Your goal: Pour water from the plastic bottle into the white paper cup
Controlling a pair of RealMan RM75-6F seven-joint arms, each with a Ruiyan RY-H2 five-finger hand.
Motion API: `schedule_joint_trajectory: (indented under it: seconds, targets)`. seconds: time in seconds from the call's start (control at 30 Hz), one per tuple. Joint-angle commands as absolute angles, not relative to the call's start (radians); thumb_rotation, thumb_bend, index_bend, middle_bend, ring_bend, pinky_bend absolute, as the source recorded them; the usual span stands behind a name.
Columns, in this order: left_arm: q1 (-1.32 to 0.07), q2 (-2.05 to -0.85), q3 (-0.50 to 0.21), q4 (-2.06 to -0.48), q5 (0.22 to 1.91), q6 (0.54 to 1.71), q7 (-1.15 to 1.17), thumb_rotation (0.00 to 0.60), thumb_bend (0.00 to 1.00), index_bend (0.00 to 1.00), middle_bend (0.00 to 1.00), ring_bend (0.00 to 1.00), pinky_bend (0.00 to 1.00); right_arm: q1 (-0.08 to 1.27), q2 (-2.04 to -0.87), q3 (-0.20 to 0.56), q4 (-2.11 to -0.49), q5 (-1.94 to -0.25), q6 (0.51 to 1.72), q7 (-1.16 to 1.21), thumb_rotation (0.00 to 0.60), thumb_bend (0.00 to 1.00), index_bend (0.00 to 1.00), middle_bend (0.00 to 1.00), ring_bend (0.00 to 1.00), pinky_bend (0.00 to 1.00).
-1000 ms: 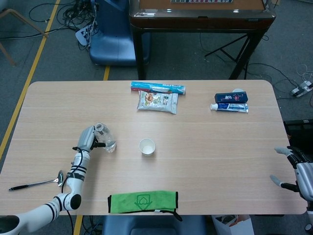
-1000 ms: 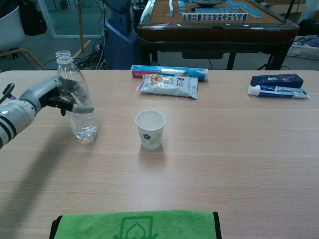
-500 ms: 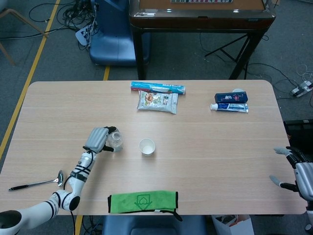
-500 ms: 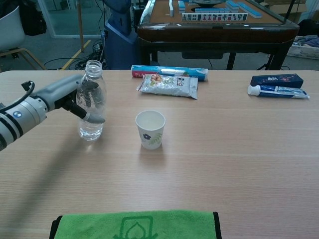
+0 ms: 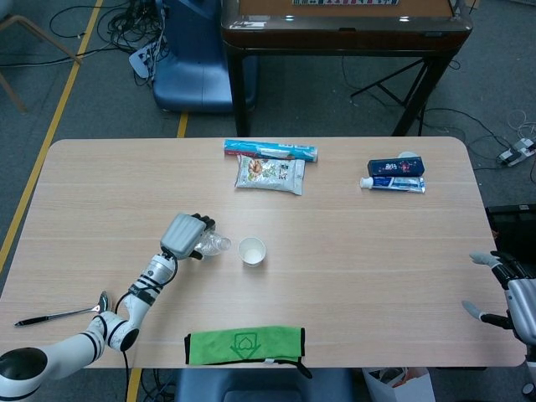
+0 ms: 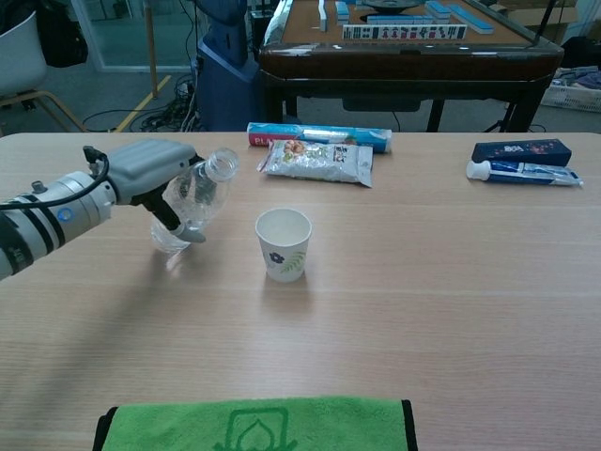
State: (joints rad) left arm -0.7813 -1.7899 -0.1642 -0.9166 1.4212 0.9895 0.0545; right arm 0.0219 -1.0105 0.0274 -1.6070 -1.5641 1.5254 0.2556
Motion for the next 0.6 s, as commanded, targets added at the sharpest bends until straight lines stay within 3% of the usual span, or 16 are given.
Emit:
schedule_joint_trajectory:
  seconds: [0.03,0.27,0.6]
  targets:
    - [-0.797,-1.787,-0.162,-0.917,1.428,0.983,0.087,0.600,0.02,0.57,0.52,0.50,0.65,0.022,-1.010,0.028,-1.607,-1.564,1.525,0.257,0.600,0.08,0.26,0.31,0.18,0.34]
    - [-0.831,-1.772,-0.142,-0.919,1.447,0.960,0.216,0.600,0.02,0.58,0.54,0.52,0.66,0.023,-1.010,0.027,-1.604,-1.562,1.523,0.263,0.600,0.08,0.26,0.31,0.18,0.34]
    - [-0.871,-1.783,-0.177,-0.918,1.374,0.910,0.406,0.600,0.02,0.58,0.54,0.52,0.66,0.024,-1.012,0.025,-1.604,-1.565,1.518,0.262,0.600,0.08,0.26,0.31,0.18,0.34]
